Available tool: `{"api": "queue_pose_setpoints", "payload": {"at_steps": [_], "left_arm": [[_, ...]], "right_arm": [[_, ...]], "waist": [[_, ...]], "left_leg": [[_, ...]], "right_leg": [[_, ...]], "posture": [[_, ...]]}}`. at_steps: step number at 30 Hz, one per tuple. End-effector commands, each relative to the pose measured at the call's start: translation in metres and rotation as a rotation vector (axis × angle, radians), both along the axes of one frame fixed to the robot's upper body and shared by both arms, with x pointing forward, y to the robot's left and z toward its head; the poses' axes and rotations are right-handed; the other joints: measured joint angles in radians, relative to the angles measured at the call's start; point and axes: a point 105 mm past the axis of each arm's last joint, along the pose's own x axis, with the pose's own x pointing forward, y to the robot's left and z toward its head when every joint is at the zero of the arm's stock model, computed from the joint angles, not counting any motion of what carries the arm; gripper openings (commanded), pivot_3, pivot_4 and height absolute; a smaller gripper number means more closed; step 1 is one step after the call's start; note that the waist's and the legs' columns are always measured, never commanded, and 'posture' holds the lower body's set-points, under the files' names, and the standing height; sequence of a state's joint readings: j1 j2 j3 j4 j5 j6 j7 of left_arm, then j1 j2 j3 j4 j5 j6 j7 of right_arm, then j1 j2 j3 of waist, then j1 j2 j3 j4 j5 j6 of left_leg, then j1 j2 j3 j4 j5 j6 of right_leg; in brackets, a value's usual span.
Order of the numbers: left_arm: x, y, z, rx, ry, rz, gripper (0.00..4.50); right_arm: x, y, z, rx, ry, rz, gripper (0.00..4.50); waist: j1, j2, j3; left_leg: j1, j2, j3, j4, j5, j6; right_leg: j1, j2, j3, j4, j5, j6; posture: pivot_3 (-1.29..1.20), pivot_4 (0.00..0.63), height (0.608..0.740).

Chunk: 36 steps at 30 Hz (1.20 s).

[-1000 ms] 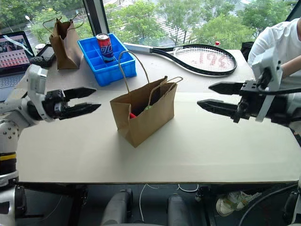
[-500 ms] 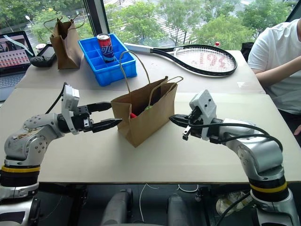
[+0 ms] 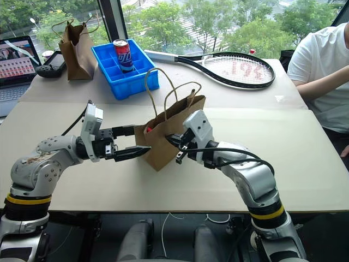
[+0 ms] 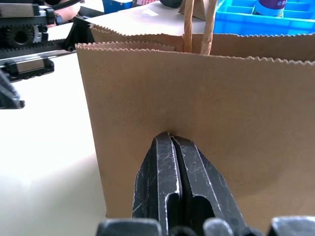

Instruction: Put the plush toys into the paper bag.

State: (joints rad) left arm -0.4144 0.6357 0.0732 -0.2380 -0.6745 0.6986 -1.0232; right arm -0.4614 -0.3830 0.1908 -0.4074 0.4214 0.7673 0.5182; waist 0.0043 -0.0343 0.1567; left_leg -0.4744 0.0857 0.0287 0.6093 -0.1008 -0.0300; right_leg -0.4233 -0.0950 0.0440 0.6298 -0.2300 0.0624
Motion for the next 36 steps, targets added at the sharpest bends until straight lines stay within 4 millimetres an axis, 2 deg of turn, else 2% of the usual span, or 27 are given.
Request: {"api": "queue_pose_setpoints", "payload": {"at_steps": [1, 7, 10, 14, 20, 21, 23, 27, 31, 33, 34, 36], "left_arm": [[-0.002, -0.009, 0.005, -0.012, -0.041, -0.018, 4.50], [0.016, -0.014, -0.003, -0.019, -0.031, 0.092, 4.50], [0.023, -0.013, -0.004, -0.058, -0.002, 0.144, 3.81], [0.019, -0.018, -0.004, -0.078, 0.015, 0.116, 2.30], [0.018, -0.020, -0.004, -0.078, 0.018, 0.107, 0.29], [0.018, -0.019, -0.003, -0.073, 0.013, 0.104, 0.05], [0.017, -0.014, -0.001, -0.051, 0.001, 0.091, 0.05], [0.021, 0.002, 0.011, -0.011, -0.049, 0.053, 0.05], [0.021, 0.003, 0.023, 0.016, -0.108, -0.050, 0.05], [0.020, -0.002, 0.033, 0.028, -0.147, -0.165, 0.05], [0.019, -0.005, 0.035, 0.054, -0.164, -0.243, 0.05], [0.017, -0.010, 0.036, 0.091, -0.179, -0.350, 0.05]], "right_arm": [[0.004, 0.008, 0.013, 0.024, -0.072, 0.000, 0.08], [0.011, 0.013, 0.012, 0.047, -0.078, -0.014, 0.08], [0.012, 0.013, 0.011, 0.062, -0.077, -0.028, 0.00], [0.013, 0.012, 0.010, 0.070, -0.076, -0.040, 0.00], [0.016, 0.006, 0.007, 0.058, -0.071, -0.070, 0.00], [0.017, 0.003, 0.006, 0.053, -0.070, -0.078, 0.00], [0.017, -0.003, 0.006, 0.044, -0.070, -0.096, 0.00], [0.009, -0.043, 0.007, -0.027, -0.069, -0.144, 0.00], [-0.004, -0.084, 0.001, -0.135, -0.042, -0.192, 0.00], [-0.014, -0.126, -0.004, -0.214, -0.014, -0.263, 0.00], [-0.021, -0.154, -0.006, -0.264, 0.003, -0.321, 0.00], [-0.031, -0.187, -0.008, -0.333, 0.023, -0.388, 0.00]], "waist": [[0.000, 0.000, 0.000], [-0.001, 0.000, 0.000], [-0.002, 0.000, 0.000], [-0.004, 0.000, 0.000], [-0.004, 0.000, 0.000], [-0.005, 0.000, 0.000], [-0.006, 0.000, 0.000], [0.002, 0.000, 0.000], [0.009, 0.000, 0.000], [0.011, 0.000, 0.000], [0.015, 0.000, 0.000], [0.013, 0.000, 0.000]], "left_leg": [[0.000, 0.000, 0.000, 0.000, 0.000, 0.000], [0.000, 0.000, 0.000, 0.000, 0.000, 0.000], [0.000, 0.000, 0.000, 0.000, 0.000, 0.000], [0.000, 0.000, 0.000, 0.000, 0.000, 0.000], [0.000, 0.000, 0.000, 0.000, 0.000, 0.000], [0.000, 0.000, 0.000, 0.000, 0.000, 0.000], [0.000, 0.000, 0.000, -0.001, 0.000, 0.000], [0.000, 0.000, 0.000, -0.001, -0.001, -0.002], [-0.001, -0.001, 0.000, -0.001, -0.002, -0.004], [-0.001, -0.001, 0.000, -0.001, -0.003, -0.004], [-0.001, -0.001, 0.000, -0.001, -0.002, -0.004], [-0.002, -0.001, 0.000, 0.000, -0.002, -0.004]], "right_leg": [[0.000, 0.000, 0.000, 0.000, 0.000, 0.000], [0.000, 0.000, 0.000, 0.000, 0.000, 0.000], [0.000, 0.000, 0.000, 0.000, 0.000, 0.000], [0.000, 0.000, 0.000, 0.001, 0.000, 0.001], [0.000, 0.000, 0.000, 0.000, 0.000, 0.000], [0.000, 0.000, 0.000, 0.000, 0.000, 0.000], [0.000, 0.000, 0.000, 0.000, 0.000, 0.000], [0.000, 0.000, 0.000, 0.000, 0.000, 0.000], [0.000, -0.001, -0.001, -0.002, 0.000, 0.000], [0.000, -0.001, -0.001, -0.002, 0.000, 0.000], [0.000, -0.001, -0.001, -0.002, -0.001, 0.000], [0.001, -0.001, -0.001, -0.002, -0.001, 0.001]], "posture": [[0.00, 0.150, 0.740], [0.00, 0.150, 0.740], [0.00, 0.150, 0.740], [0.00, 0.150, 0.740], [0.00, 0.150, 0.740], [0.00, 0.150, 0.740], [0.00, 0.150, 0.740], [0.00, 0.150, 0.740], [0.00, 0.150, 0.740], [0.00, 0.150, 0.740], [0.00, 0.150, 0.740], [0.00, 0.150, 0.740]]}}
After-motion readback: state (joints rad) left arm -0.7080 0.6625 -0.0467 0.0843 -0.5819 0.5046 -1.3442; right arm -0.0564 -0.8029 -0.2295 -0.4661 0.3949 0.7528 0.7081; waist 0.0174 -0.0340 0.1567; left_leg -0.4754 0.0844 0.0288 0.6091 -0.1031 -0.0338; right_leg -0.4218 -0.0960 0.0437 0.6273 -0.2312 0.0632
